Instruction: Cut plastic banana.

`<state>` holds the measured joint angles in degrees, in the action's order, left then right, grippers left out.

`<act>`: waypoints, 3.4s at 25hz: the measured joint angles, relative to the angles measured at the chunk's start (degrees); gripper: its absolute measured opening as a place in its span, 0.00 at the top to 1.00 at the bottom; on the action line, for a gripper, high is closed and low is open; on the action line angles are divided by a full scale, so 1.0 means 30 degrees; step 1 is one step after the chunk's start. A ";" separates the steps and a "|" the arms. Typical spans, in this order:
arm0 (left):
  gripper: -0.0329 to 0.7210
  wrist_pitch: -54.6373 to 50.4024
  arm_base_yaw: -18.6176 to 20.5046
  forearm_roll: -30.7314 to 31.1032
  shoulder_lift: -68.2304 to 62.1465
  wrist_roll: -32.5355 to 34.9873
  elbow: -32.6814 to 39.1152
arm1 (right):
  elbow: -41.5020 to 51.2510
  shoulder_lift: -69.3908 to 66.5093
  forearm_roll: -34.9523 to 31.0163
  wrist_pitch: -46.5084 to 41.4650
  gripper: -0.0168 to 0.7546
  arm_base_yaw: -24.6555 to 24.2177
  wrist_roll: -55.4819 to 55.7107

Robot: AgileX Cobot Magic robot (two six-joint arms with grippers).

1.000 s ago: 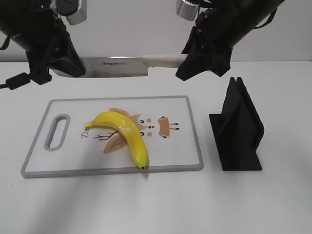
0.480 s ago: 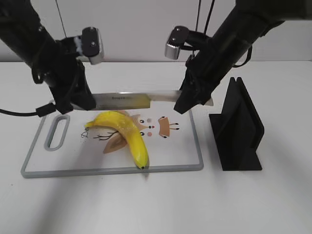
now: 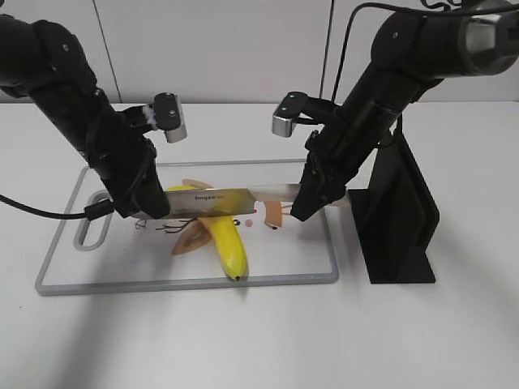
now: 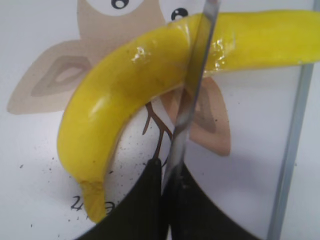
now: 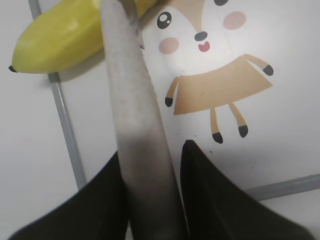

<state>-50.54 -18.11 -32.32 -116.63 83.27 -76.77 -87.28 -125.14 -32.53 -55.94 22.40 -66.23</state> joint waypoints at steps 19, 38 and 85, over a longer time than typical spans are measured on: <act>0.97 -0.2045 -0.0146 0.0205 0.5140 -0.0311 -0.1759 | -0.5374 0.3464 0.2405 -0.5049 0.67 0.0037 0.2289; 0.17 -0.0674 -0.0166 0.0498 0.6155 -0.6059 -0.2095 | -0.5766 0.3745 0.1490 -0.5062 0.71 0.0105 0.3018; 0.20 -0.4101 0.3812 0.9311 3.2906 -2.4740 1.4578 | 1.1793 1.7867 0.9716 0.3059 0.76 0.0086 2.8776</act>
<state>-62.84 -6.67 -4.39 -17.91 9.05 -33.04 -51.90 -71.54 -3.38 -46.77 22.66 20.10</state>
